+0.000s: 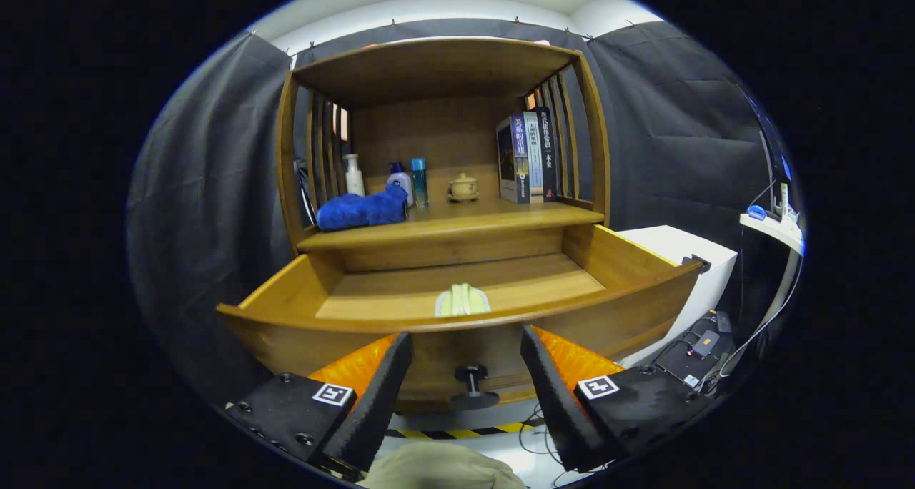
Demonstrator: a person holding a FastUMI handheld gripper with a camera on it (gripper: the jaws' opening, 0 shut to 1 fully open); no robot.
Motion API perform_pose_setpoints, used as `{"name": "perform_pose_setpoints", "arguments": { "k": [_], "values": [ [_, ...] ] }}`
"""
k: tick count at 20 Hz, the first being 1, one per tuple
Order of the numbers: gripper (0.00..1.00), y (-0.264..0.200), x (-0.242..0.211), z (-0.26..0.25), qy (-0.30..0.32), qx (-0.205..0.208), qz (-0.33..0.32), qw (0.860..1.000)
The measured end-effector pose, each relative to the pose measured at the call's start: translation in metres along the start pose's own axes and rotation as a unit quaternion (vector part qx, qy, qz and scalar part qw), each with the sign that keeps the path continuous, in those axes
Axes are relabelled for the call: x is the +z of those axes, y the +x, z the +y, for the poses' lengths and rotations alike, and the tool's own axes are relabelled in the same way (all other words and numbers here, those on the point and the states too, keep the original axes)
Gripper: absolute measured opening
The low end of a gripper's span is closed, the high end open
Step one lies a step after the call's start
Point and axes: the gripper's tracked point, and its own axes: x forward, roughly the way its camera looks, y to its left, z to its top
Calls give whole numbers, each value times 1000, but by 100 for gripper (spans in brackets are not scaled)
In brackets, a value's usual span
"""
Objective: Pull open the drawer, take out the items inside it, and place them on the countertop above the cabinet.
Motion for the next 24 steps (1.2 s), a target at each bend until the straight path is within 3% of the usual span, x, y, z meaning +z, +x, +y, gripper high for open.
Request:
{"name": "perform_pose_setpoints", "arguments": {
  "k": [7, 12, 15, 24],
  "values": [
    [99, 24, 70, 19, 14, 12, -26, 999],
    [99, 66, 89, 27, -6, 7, 23, 1000],
    [99, 86, 86, 25, -31, 10, 56, 998],
    [99, 137, 55, 17, -14, 12, 185, 983]
  ]
}}
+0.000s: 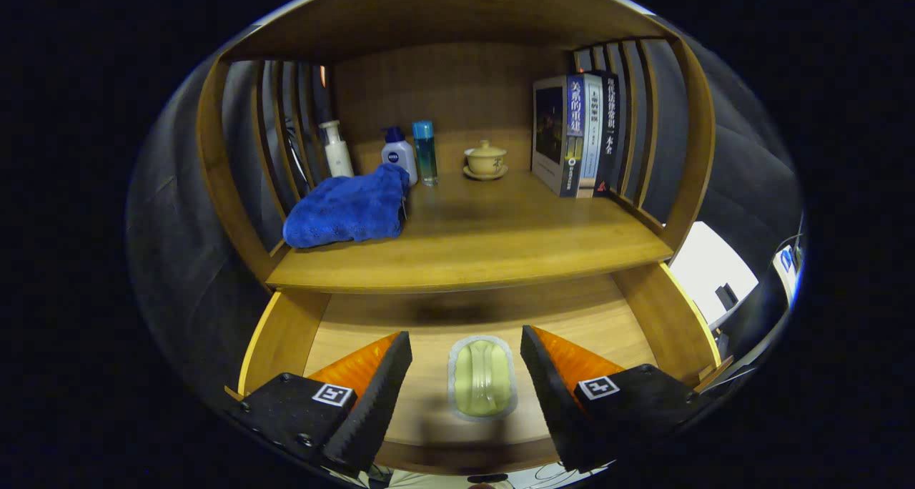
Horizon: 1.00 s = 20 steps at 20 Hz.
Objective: Pull open the drawer, take out the items inside it, and place them on the countertop above the cabinet.
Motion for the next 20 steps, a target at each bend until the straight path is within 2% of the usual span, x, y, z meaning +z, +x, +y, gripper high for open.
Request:
{"name": "perform_pose_setpoints", "arguments": {
  "k": [4, 10, 14, 15, 19, 20],
  "values": [
    [99, 22, -17, 2, 4, 9, 51, 999],
    [99, 44, -39, -7, 9, -4, 117, 993],
    [84, 54, -55, -19, 16, -16, 155, 988],
    [75, 56, -57, -20, 18, -17, 160, 987],
    [63, 61, -69, -25, 19, -27, 185, 982],
    [54, 61, -72, -27, 18, -28, 190, 981]
  ]
}}
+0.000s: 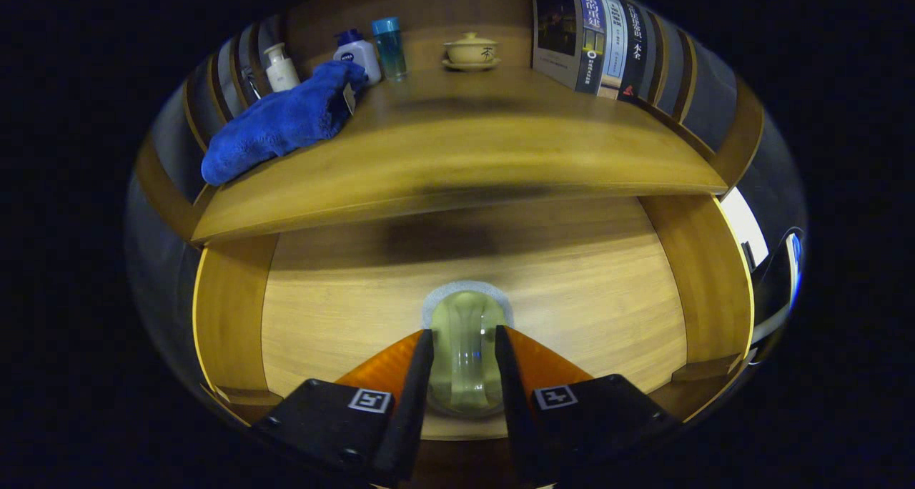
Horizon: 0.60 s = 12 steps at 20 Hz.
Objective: Pull open the drawer, take out the items inside it, and place them on the countertop above the cabinet.
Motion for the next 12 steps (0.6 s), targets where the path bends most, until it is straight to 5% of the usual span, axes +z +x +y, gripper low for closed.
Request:
{"name": "perform_pose_setpoints", "arguments": {
  "k": [3, 12],
  "values": [
    [27, -2, 0, 0, 0, 0, 3, 1000],
    [27, -55, 24, 7, -17, 14, -44, 999]
  ]
}}
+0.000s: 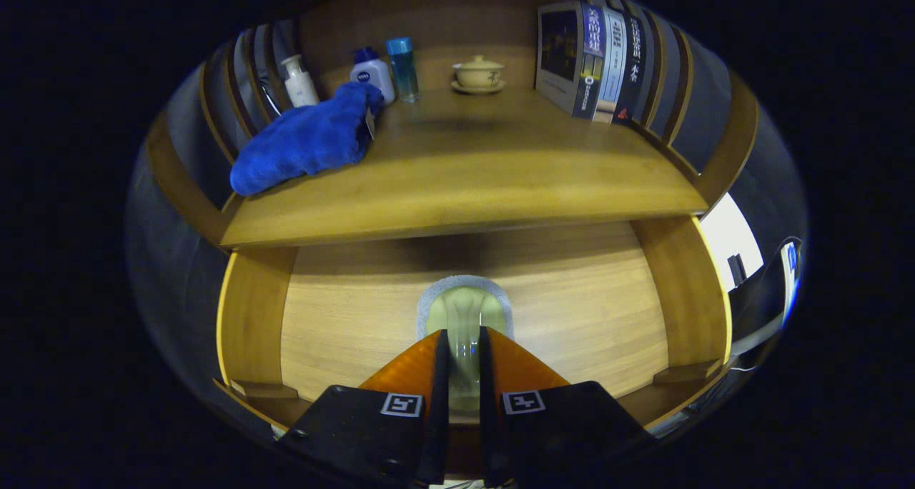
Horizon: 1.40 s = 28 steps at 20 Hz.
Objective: Pull open the drawer, take out the items inside it, and place them on the countertop above the cabinet.
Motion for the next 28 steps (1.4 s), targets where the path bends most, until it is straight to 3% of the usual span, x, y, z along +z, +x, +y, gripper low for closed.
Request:
{"name": "perform_pose_setpoints", "arguments": {
  "k": [13, 28],
  "values": [
    [27, -87, 71, 26, -28, 16, -80, 996],
    [27, -56, 156, 38, -31, 0, -99, 995]
  ]
}}
